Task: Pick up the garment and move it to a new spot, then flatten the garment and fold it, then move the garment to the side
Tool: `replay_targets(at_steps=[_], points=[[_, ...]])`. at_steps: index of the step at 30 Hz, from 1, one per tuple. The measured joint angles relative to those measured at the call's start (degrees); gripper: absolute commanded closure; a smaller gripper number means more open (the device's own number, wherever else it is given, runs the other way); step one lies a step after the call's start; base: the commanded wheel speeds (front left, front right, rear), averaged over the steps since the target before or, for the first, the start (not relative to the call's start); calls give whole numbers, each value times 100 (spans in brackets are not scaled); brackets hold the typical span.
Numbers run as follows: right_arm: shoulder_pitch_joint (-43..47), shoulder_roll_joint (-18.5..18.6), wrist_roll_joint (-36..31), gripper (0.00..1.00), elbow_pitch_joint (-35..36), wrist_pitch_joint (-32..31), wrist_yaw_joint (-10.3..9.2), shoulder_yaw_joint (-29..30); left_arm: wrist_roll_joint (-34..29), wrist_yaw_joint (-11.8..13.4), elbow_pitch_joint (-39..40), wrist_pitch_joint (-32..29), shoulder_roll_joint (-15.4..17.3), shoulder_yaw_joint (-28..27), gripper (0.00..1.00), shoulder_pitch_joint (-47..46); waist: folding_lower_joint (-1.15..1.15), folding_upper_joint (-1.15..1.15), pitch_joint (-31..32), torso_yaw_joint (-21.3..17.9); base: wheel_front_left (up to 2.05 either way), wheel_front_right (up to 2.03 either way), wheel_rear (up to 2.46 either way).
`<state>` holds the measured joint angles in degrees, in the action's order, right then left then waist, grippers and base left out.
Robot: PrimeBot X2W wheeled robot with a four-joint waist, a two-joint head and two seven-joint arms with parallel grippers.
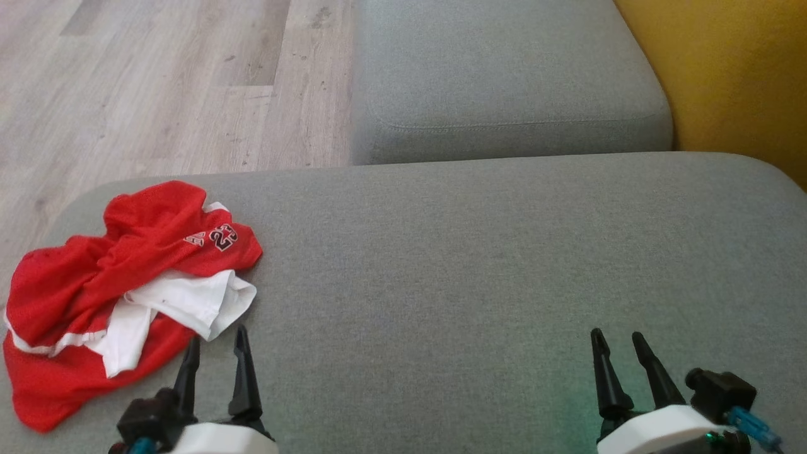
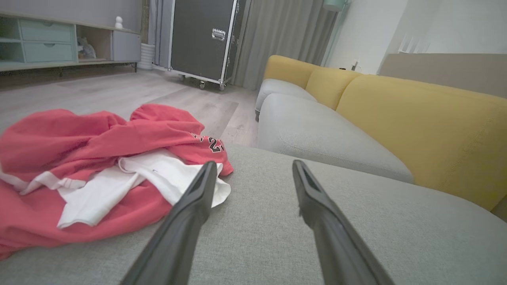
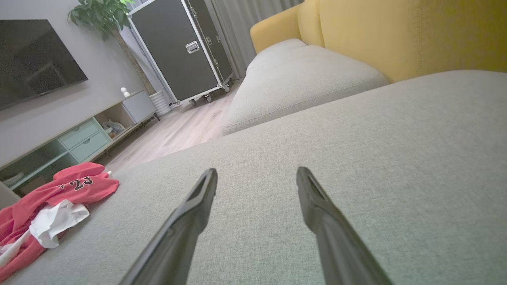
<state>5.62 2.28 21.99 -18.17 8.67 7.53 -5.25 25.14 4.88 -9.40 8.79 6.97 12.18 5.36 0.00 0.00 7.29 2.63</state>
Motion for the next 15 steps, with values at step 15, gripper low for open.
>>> replay_targets(at_steps=[15], points=[[87,0,-1048,0,102,253,0,-145,-993,120,25,264,64,116,0,107,0,0,101,-17,0,0,0]])
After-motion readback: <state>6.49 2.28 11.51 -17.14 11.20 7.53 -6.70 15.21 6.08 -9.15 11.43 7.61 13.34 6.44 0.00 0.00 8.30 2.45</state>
